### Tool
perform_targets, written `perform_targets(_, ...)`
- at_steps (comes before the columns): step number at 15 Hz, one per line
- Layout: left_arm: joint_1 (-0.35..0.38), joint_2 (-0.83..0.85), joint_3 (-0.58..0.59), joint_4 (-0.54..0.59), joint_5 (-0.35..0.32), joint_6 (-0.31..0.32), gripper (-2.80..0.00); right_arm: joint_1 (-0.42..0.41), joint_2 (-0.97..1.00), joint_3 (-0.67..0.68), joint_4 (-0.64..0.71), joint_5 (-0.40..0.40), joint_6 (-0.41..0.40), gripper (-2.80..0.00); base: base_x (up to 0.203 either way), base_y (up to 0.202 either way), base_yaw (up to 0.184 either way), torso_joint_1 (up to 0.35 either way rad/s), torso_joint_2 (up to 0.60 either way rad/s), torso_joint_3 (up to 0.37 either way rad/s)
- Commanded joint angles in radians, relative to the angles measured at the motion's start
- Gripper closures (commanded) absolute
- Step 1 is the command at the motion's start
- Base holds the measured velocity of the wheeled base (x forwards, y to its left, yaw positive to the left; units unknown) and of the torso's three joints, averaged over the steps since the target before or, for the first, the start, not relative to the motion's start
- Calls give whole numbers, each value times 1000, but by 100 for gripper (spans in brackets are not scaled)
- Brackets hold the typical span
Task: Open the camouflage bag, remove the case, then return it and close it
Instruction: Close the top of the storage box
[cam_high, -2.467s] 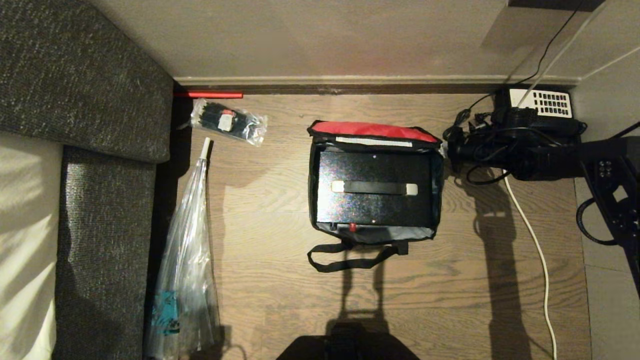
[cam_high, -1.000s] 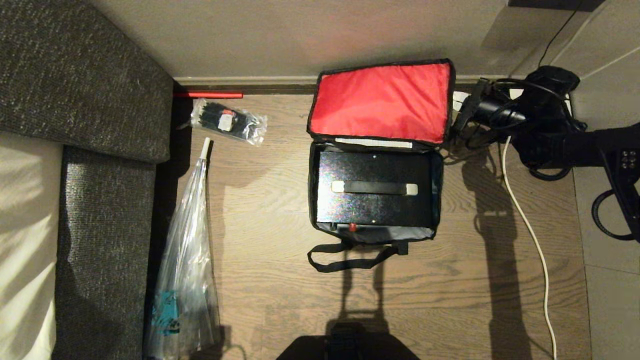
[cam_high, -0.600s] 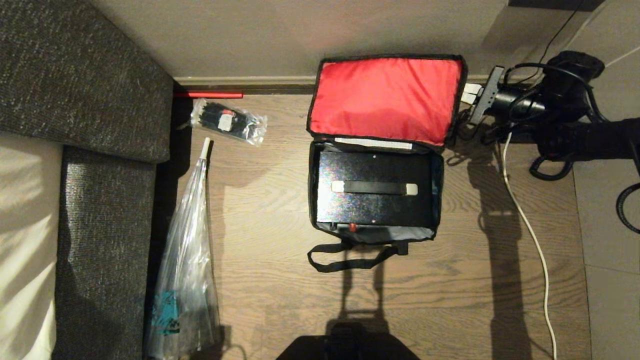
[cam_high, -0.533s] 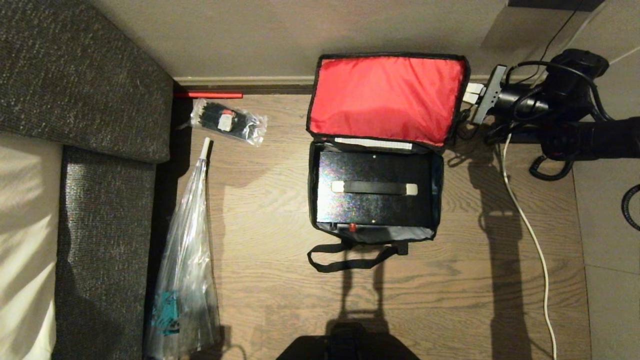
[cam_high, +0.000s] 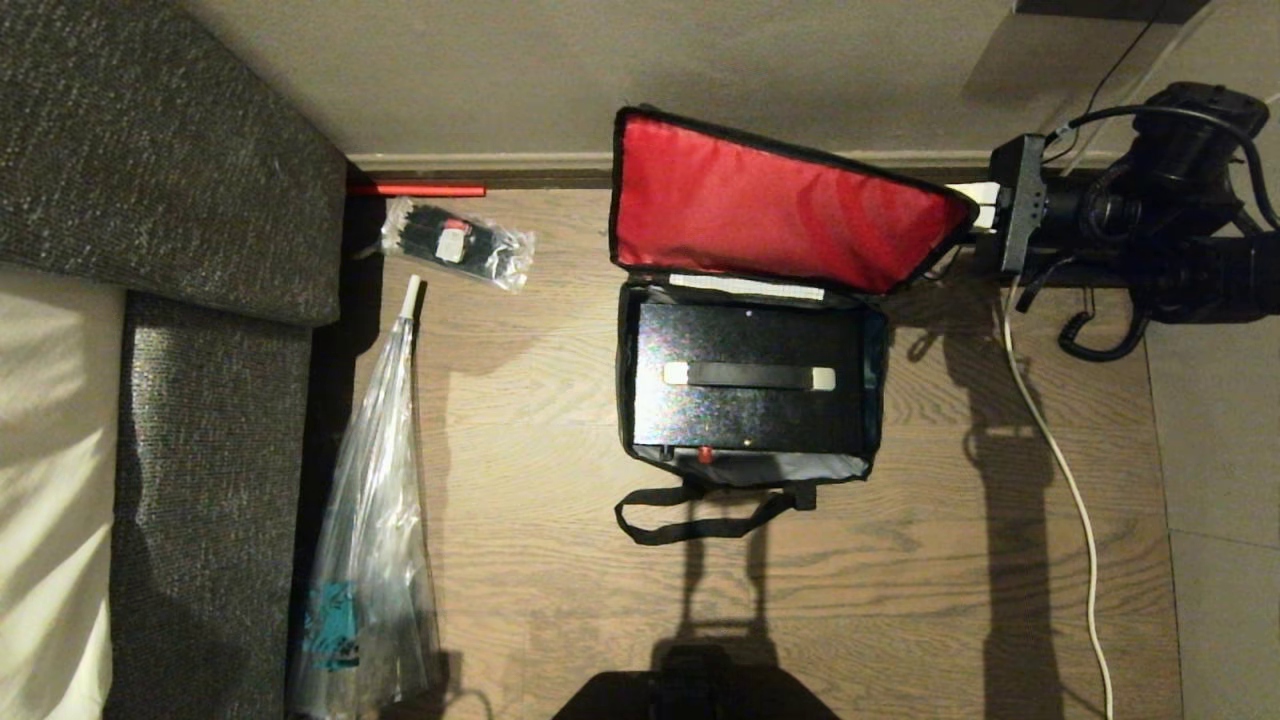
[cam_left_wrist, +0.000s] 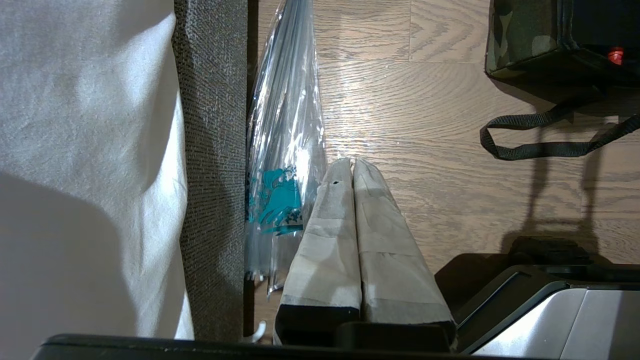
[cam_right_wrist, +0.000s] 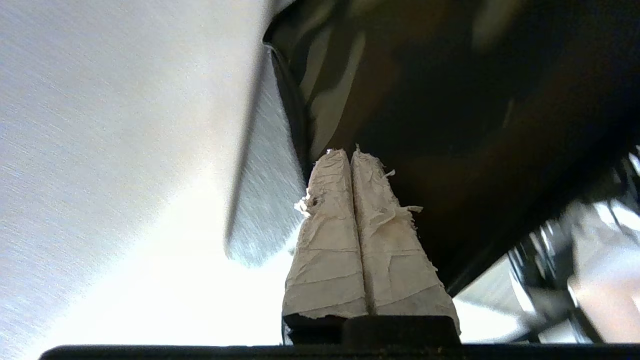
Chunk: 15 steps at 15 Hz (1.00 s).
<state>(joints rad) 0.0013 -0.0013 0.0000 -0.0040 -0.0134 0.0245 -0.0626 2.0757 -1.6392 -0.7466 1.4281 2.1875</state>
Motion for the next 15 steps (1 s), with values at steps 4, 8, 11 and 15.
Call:
perform_targets(4,0,1,2,-1,0,0,0,-48,-75,96,-10,102,14,0,0,0,0,0,0,0)
perform_targets(8,0,1,2,-1,0,0,0,-53,-146,188,-9,102,15,0,0,0,0,0,0,0)
perform_targets(11,0,1,2,-1,0,0,0,-50,-211,259,-8,102,15,0,0,0,0,0,0,0)
perform_targets(15,0,1,2,-1,0,0,0,-40,-271,339,-11,102,15,0,0,0,0,0,0,0)
